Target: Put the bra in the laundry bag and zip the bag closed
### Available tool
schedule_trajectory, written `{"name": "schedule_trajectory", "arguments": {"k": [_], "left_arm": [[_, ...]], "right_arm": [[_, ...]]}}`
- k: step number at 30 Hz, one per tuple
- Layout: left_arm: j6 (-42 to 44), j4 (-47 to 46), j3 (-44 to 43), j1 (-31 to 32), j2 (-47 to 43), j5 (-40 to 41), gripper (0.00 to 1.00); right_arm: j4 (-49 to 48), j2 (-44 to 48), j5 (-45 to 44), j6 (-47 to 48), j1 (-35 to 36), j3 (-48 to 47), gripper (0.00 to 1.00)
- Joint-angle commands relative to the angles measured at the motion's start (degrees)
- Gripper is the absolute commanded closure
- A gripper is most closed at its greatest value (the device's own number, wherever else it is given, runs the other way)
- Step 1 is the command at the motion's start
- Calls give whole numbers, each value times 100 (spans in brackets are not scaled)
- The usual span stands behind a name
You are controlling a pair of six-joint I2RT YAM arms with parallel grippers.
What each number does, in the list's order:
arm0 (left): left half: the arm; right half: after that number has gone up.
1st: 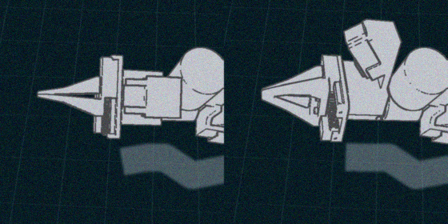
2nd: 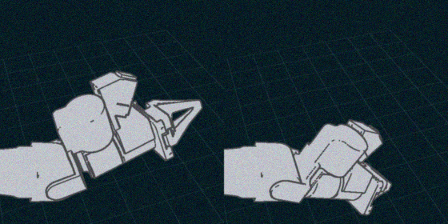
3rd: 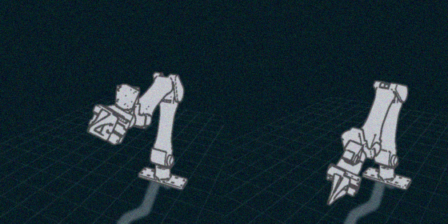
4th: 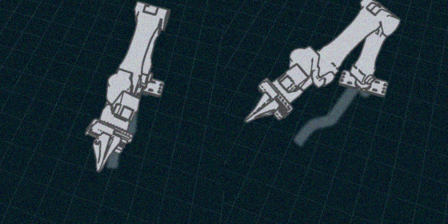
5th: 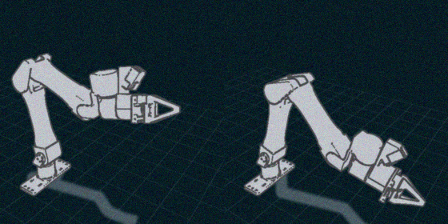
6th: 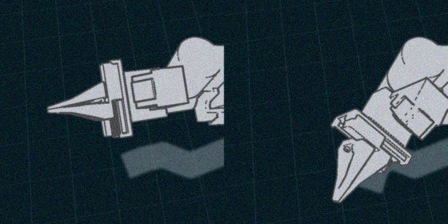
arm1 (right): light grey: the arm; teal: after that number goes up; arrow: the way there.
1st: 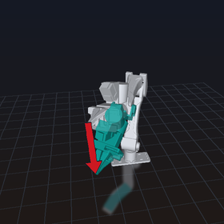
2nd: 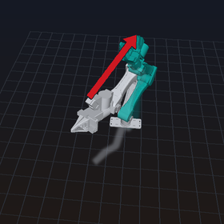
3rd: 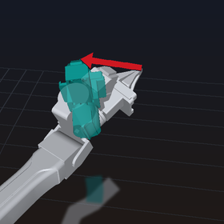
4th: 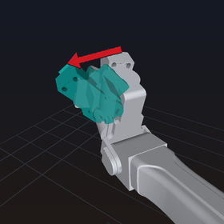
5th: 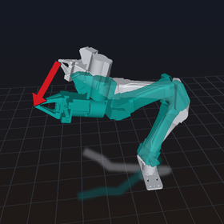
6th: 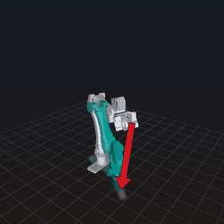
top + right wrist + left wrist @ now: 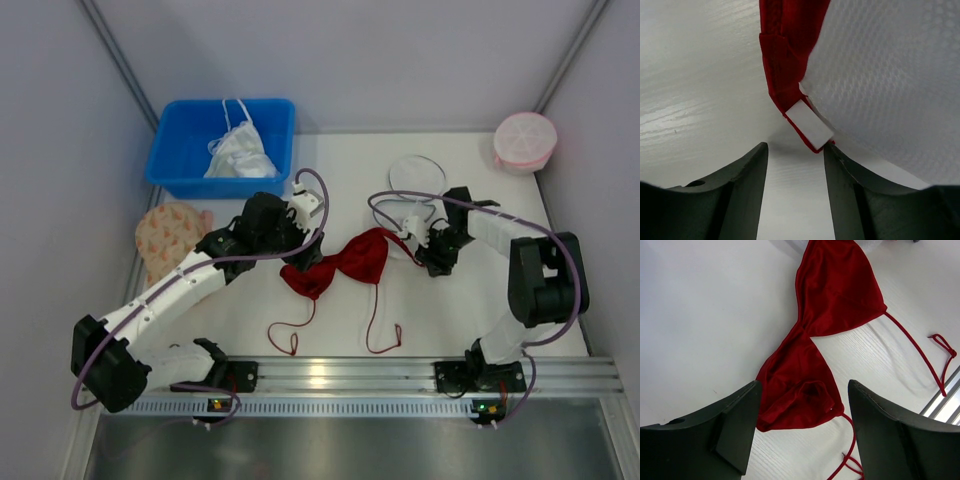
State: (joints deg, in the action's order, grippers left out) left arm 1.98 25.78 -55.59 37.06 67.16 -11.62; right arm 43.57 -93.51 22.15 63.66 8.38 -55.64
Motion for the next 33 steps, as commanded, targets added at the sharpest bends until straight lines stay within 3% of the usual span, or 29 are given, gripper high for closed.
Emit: {"name": "schedule_trajectory", "arguments": {"k": [1,4,5,8,17,22,33], "left_arm": [[127,-20,-171,-58,17,107,25],[154,23,-171,-67,17,107,25],[162,41,-171,-67,17,107,25],[189,50,-180,-76,-1,125,25],[171,50,-84,-85,-168,116,25],[154,59,-13,-94,-273,186,24],[-154,41,154,-453,-642,230,20]], "right_arm": [[-68,-184,298,296,-73,-220,52],[-59,-246,316,331,-65,-193,66],[-33,-246,316,358,-65,-193,79],[168,-124,351,436,-65,-167,100],[1573,1255,1018,481,-65,-386,100],[2050,1494,1555,218,154,-711,100],[1286,1003,2091,-1496,2332,-1151,100]]}}
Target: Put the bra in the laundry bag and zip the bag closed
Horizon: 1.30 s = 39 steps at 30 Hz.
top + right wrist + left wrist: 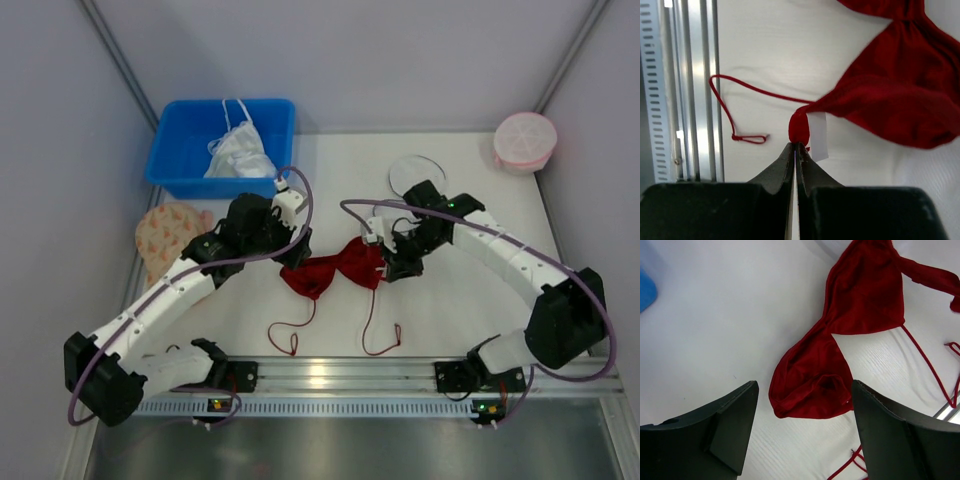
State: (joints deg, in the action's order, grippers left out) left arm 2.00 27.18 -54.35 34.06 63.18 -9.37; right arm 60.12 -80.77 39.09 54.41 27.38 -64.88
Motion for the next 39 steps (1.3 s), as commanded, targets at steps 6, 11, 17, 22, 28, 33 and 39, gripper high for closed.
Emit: {"name": "schedule_trajectory", "arguments": {"k": [6,11,17,22,28,33,39], "left_arm": [[-95,-90,231,-444,-648,67,19],[317,173,433,-620,-991,-223,18],[442,472,574,-655,-1298,-127,18],[450,630,627,-673,-1615,-241,18],[2262,1698,426,-682,-1599,-2360,25],[4174,3284,135,-489,-1045,-2826,32],[6011,3514,389,1118,-956,-2061,30]], "right_arm": [[-975,-1431,626,-1318,892,-560,100],[-1379,-2152,714,-1907,901,-973,100],[-1802,-2600,652,-2628,1050,-1272,96],[-1565,-2655,477,-2656,1051,-1352,70],[-1091,-2146,91,-2418,1077,-1334,63],[-879,-1478,142,-2549,787,-1536,55],[-809,-748,151,-2672,67,-1607,34]]}}
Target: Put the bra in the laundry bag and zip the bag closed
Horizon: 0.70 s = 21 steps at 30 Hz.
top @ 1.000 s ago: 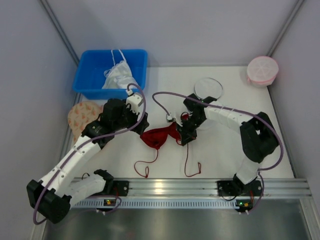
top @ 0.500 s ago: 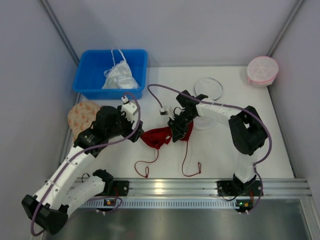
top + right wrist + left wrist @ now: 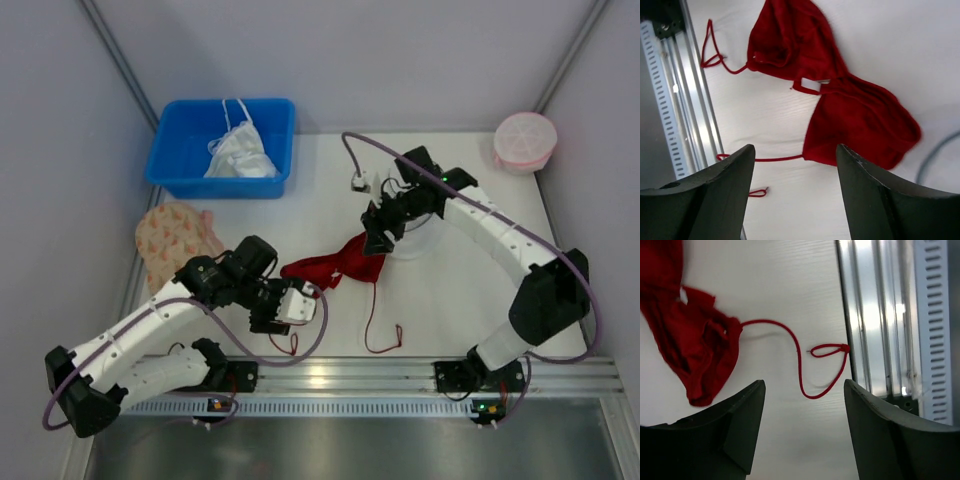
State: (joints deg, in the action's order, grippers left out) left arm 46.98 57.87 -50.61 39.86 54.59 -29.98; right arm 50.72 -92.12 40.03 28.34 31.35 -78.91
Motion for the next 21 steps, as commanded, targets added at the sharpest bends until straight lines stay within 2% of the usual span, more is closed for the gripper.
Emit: {"name": "schedule_trajectory", "arguments": {"k": [1,5,7,12,15,21], "left_arm": [[2125,445,33,819,-63,-25,30],[3622,454,121,1050,201,-429,32],[4524,436,253,1155,428,-413,35],[6117,296,569,1253,842,-185,44],[6568,243,657,1270,1070,-149,48],[6447,-29,579,1472,1729,-26,48]], "right_arm": [[131,518,66,-100,-532,-168,33],[17,852,67,-276,-972,16,31],[-236,1037,22,-486,-1192,104,31],[-300,1152,180,-593,-1606,96,30],[-308,1222,189,-584,-1703,200,30],[-405,1205,260,-645,-1729,377,30]]}}
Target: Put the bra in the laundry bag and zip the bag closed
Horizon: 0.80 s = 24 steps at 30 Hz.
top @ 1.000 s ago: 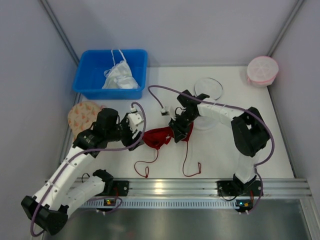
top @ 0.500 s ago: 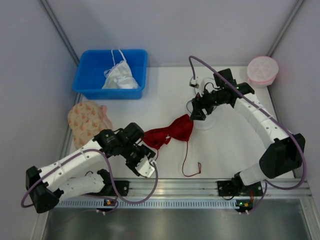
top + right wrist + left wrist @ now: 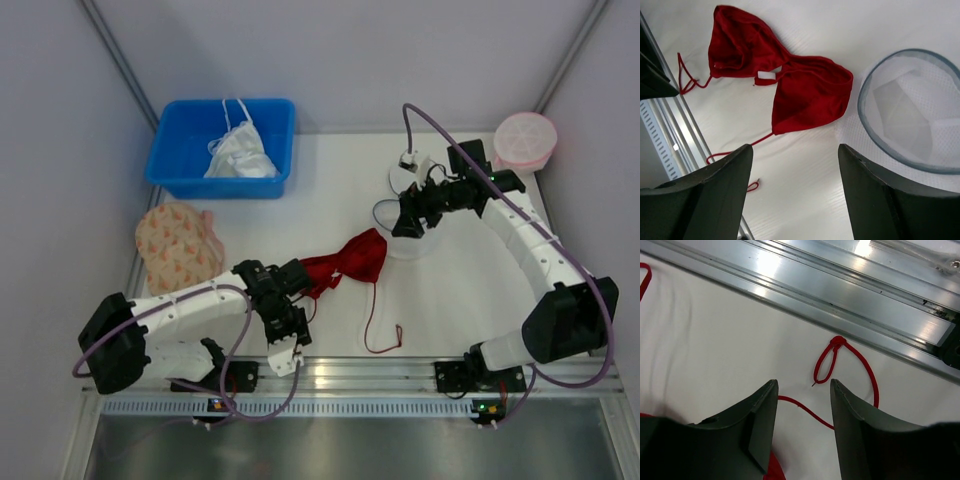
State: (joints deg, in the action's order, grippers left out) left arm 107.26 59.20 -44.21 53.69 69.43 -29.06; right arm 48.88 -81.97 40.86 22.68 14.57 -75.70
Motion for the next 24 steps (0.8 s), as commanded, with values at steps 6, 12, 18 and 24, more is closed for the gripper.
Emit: {"name": "schedule_trajectory", "arguments": {"k": [6,12,18,24], "left_arm": [[515,-417,96,142,791,427,51],[462,-708,184,150,1204,620,54],[611,-963,536,150,1398,770,66],[472,-945,545,282,1117,525,87]], "right_arm": [[-213,147,133,-97,-85,29,30],[-195,155,150,-114,-156,38,30],[-142,182,115,-62,-200,12,30],[-116,199,106,9,-261,29,32]]}}
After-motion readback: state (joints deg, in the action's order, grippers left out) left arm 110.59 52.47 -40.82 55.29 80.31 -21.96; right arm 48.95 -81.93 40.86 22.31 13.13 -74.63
